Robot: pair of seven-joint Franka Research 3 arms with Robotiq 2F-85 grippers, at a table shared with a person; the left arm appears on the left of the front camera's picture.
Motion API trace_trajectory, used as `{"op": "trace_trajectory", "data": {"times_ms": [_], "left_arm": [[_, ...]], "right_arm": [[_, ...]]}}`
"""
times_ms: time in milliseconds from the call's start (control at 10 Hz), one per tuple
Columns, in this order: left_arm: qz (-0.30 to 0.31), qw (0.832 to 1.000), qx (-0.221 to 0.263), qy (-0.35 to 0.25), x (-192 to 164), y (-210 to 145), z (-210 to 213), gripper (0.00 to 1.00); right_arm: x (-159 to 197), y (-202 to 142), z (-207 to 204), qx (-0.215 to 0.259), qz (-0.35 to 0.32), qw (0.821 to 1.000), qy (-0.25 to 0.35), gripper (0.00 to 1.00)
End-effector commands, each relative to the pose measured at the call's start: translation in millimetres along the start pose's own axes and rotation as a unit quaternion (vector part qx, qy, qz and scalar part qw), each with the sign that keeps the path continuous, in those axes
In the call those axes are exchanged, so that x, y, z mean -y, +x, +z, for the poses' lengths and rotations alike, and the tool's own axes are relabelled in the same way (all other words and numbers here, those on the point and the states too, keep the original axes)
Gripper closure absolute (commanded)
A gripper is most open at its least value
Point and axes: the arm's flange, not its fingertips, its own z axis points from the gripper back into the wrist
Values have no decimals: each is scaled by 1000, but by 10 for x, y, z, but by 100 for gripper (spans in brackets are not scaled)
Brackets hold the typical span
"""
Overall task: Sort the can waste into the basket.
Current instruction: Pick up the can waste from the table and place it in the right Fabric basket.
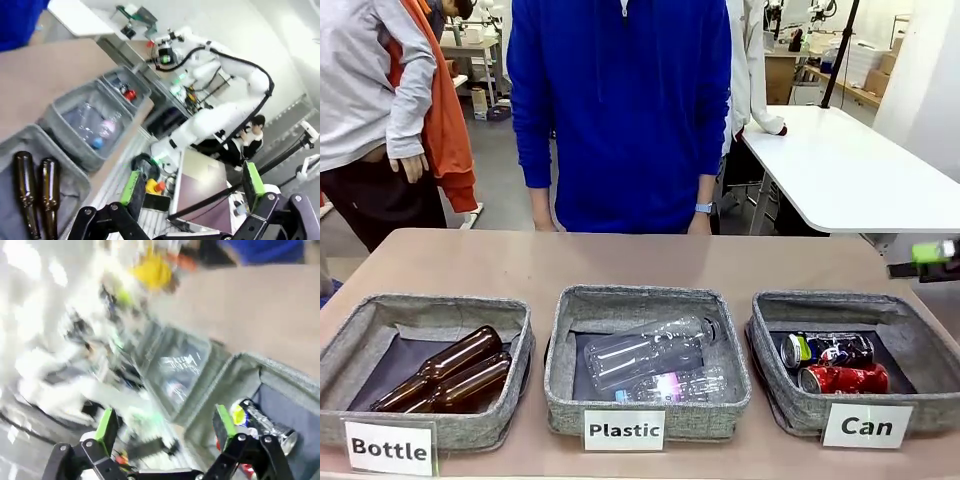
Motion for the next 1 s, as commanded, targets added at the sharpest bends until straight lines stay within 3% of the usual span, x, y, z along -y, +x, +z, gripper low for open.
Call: {"op": "trace_trajectory", "data": {"times_ms": [0,100,200,900], "left_arm": [[36,999,25,16,-272,-320,-236,0],[49,996,60,33,-397,-300,-227,0],[21,1000,-6,1,-166,12,-59,0],[21,1000,-6,1,-166,12,-59,0]], "right_arm": [[70,59,210,177,-129,975,30,0],[179,78,267,163,-137,976,34,0],[52,-4,176,55,-59,997,12,0],[52,-4,176,55,-59,997,12,0]]}}
